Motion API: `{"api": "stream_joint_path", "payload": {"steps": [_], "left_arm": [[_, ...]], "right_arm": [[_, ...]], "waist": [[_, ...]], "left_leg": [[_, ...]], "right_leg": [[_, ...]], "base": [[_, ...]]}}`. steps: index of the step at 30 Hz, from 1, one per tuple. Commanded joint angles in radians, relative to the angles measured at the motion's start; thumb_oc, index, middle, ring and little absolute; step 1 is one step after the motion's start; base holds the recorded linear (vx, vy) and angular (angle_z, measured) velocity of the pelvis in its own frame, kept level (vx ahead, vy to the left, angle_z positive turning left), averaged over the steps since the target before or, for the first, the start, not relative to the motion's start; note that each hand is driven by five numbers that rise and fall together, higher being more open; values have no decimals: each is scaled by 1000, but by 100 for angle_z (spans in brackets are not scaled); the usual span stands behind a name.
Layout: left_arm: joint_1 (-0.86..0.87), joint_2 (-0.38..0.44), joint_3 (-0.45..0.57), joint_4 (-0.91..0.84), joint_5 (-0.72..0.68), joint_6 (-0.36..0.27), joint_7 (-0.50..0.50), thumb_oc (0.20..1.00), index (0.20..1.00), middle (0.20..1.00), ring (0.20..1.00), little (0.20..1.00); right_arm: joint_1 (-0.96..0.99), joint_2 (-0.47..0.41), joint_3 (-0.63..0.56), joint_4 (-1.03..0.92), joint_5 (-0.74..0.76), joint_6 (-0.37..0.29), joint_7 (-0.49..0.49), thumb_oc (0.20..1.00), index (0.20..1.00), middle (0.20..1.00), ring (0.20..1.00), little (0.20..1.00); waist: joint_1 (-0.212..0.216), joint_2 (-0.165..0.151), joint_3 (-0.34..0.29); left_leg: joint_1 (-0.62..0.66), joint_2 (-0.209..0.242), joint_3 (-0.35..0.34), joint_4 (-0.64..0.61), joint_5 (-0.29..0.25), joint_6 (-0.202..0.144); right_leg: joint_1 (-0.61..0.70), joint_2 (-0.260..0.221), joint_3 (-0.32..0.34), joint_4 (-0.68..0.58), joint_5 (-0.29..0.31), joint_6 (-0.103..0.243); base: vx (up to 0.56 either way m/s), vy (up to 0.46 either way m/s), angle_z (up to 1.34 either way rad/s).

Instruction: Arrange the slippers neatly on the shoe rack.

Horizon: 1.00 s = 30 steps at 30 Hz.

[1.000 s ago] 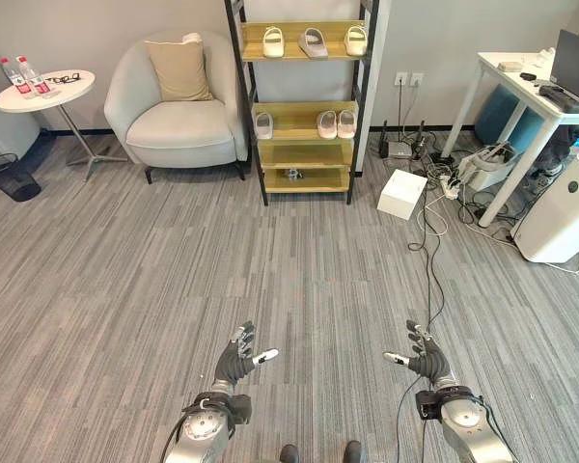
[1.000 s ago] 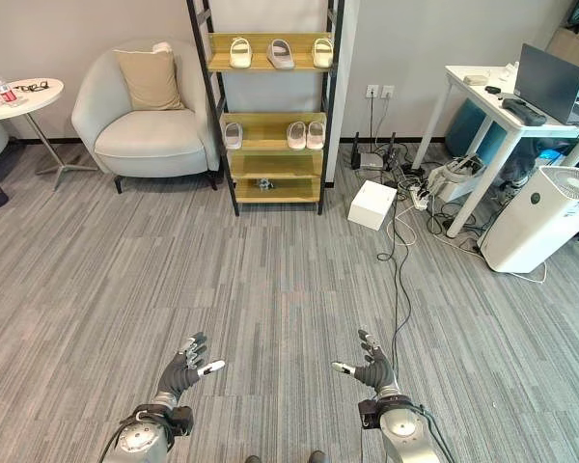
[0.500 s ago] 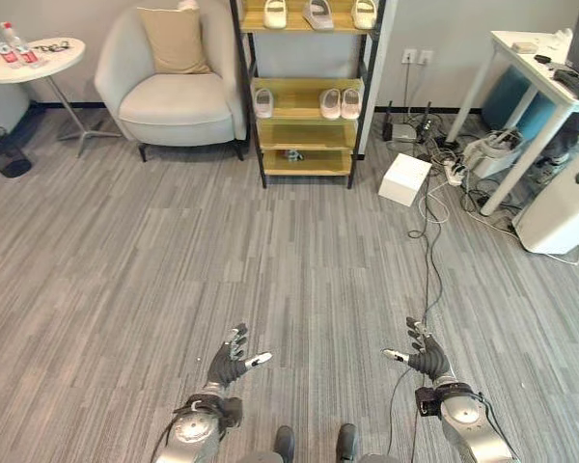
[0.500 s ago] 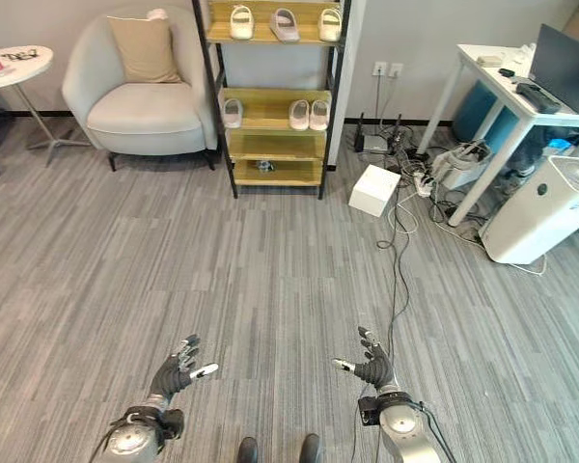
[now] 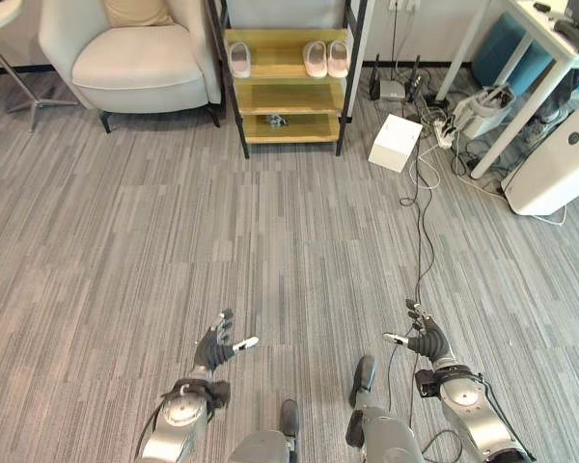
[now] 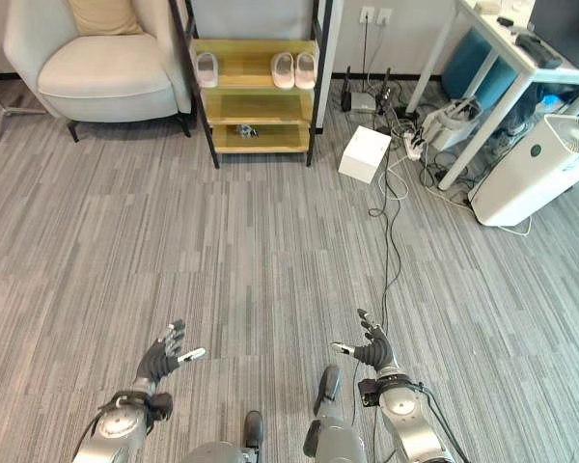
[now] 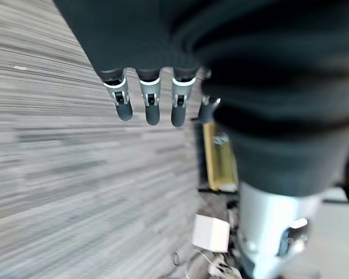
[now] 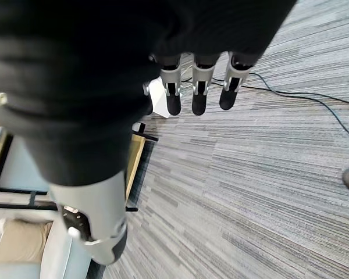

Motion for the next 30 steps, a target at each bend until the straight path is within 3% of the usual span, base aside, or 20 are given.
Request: {"api": "stream_joint_path", "payload": {"steps": [1,4,5,6,7,8,10,12,13,14,15,17,20,23,26,30], "left_arm": [[-19,10,-3,-76,44,-49,0,1000,1000,1000,1000,1000],[-16,-1,-8,-76,33,-54,2,1000,1000,1000,1000,1000],[-2,-3,-4,-85,8,-59,1,1000,1000,1000,1000,1000],[-1,-3,-4,-85,8,-59,0,1000,1000,1000,1000,1000],[7,-7,-3,-85,-17,-62,0,1000,1000,1000,1000,1000],[7,-7,-3,-85,-18,-62,0,1000,1000,1000,1000,1000],[6,-12,-2,-79,-42,-60,3,1000,1000,1000,1000,1000],[4,-14,-1,-79,-47,-59,2,1000,1000,1000,1000,1000],[2,-17,0,-80,-53,-55,4,1000,1000,1000,1000,1000],[5,-21,-7,-86,-49,-50,5,1000,1000,1000,1000,1000],[6,-20,-11,-79,-43,-46,9,1000,1000,1000,1000,1000],[10,-20,-9,-80,-36,-38,15,1000,1000,1000,1000,1000],[9,-21,-5,-60,-37,-39,27,1000,1000,1000,1000,1000],[12,-18,0,-63,-32,-39,34,1000,1000,1000,1000,1000],[31,-6,13,-78,-28,-38,36,1000,1000,1000,1000,1000],[42,12,3,-75,-19,-35,30,1000,1000,1000,1000,1000]], "right_arm": [[-23,-17,-16,-56,-14,-38,-11,1000,1000,1000,1000,1000],[4,-29,-8,-66,-13,-43,7,1000,1000,1000,1000,1000],[10,-43,5,-64,-6,-51,15,1000,1000,1000,1000,1000],[11,-43,5,-64,-6,-51,16,1000,1000,1000,1000,1000],[12,-48,20,-65,8,-55,28,1000,1000,1000,1000,1000],[12,-48,20,-65,8,-55,29,1000,1000,1000,1000,1000],[15,-45,21,-59,22,-54,29,1000,1000,1000,1000,1000],[15,-45,21,-55,28,-55,29,1000,1000,1000,1000,1000],[23,-41,16,-57,43,-58,26,1000,1000,1000,1000,1000],[32,-38,9,-53,49,-59,25,1000,1000,1000,1000,1000],[32,-35,6,-37,49,-59,21,1000,1000,1000,1000,1000],[26,-34,11,-20,46,-59,16,1000,1000,1000,1000,1000],[14,-34,22,2,42,-57,2,1000,1000,1000,1000,1000],[9,-32,25,0,38,-55,-1,1000,1000,1000,1000,1000],[4,-23,37,-7,29,-52,9,1000,1000,1000,1000,1000],[-19,1,60,-1,3,-48,23,1000,1000,1000,1000,1000]], "waist": [[6,-14,-19],[-9,-8,-52],[-9,-1,-65],[-9,0,-66],[-2,4,-62],[-3,5,-63],[4,0,-56],[3,-4,-52],[-1,-22,-44],[-7,-42,-41],[-15,-52,-37],[-17,-52,-35],[-18,-49,-32],[-15,-49,-33],[15,-58,-49],[31,-76,-80]], "left_leg": [[83,0,-43,61,-257,-12],[94,39,-61,124,-278,-45],[62,57,-63,235,-223,-71],[57,58,-64,243,-227,-72],[4,57,-74,394,-157,-99],[-3,58,-75,404,-161,-100],[-55,62,-74,517,-103,-119],[-91,65,-65,548,-115,-116],[-154,52,-53,531,-169,-95],[-212,37,-37,432,-239,-62],[-231,24,-55,285,-164,-64],[-253,23,-90,127,-70,-70],[-296,17,-120,-9,-31,-85],[-341,14,-124,-9,-31,-91],[-330,15,-150,-9,12,-89],[-278,-15,-159,1,42,-46]], "right_leg": [[88,37,-1,2,-44,11],[119,68,-4,12,-63,-12],[150,94,7,3,-88,-37],[150,95,6,3,-88,-38],[184,112,20,2,-116,-64],[182,113,19,2,-116,-64],[216,122,22,2,-153,-91],[225,123,17,2,-164,-99],[243,114,7,2,-185,-106],[261,104,1,2,-201,-111],[278,109,0,2,-217,-116],[294,129,-3,2,-236,-128],[316,154,-6,23,-259,-134],[331,165,0,37,-273,-136],[372,172,39,65,-304,-130],[371,124,63,194,-313,-93]], "base": [[364,-185,5],[559,-314,40],[410,-253,36],[524,-309,7],[219,-128,-22],[335,-187,-31],[208,-127,-28],[153,-105,-28],[330,-179,33],[427,-193,63],[360,-129,72],[267,-53,23],[240,23,11],[317,86,5],[484,183,-1],[483,252,-64]]}}
